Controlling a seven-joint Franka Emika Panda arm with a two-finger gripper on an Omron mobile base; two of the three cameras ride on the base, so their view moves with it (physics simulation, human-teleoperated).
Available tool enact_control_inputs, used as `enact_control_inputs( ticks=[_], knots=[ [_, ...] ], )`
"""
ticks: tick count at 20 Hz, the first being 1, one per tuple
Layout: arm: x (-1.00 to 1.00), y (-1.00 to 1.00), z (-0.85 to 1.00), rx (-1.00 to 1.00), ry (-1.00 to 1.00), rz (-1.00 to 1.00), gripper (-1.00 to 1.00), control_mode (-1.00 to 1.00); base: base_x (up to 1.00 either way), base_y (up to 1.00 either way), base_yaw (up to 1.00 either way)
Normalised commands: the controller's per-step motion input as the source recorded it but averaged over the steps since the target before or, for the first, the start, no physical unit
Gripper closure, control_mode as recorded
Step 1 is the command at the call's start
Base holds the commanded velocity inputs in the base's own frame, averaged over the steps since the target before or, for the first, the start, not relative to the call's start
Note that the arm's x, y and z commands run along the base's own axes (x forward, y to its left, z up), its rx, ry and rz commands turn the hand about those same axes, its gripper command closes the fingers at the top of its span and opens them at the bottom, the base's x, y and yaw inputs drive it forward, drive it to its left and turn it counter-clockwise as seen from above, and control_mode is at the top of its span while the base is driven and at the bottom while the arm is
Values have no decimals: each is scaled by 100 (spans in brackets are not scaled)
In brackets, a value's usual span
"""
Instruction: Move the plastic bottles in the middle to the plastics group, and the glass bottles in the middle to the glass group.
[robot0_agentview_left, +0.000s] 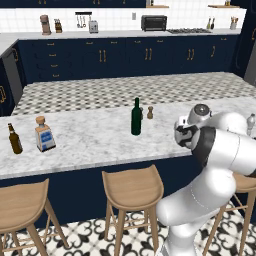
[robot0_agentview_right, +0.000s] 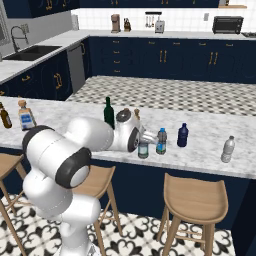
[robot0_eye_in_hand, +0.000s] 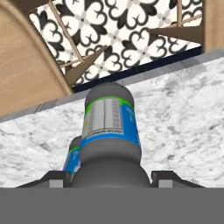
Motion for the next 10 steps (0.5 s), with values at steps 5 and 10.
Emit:
enact_control_inputs(
  ticks=[5,10],
  knots=[
    [-16,-92,7,0,0,-6,100,-100,0,0,0],
    [0,-81,14,0,-1,-4,100,-100,0,0,0]
  ],
)
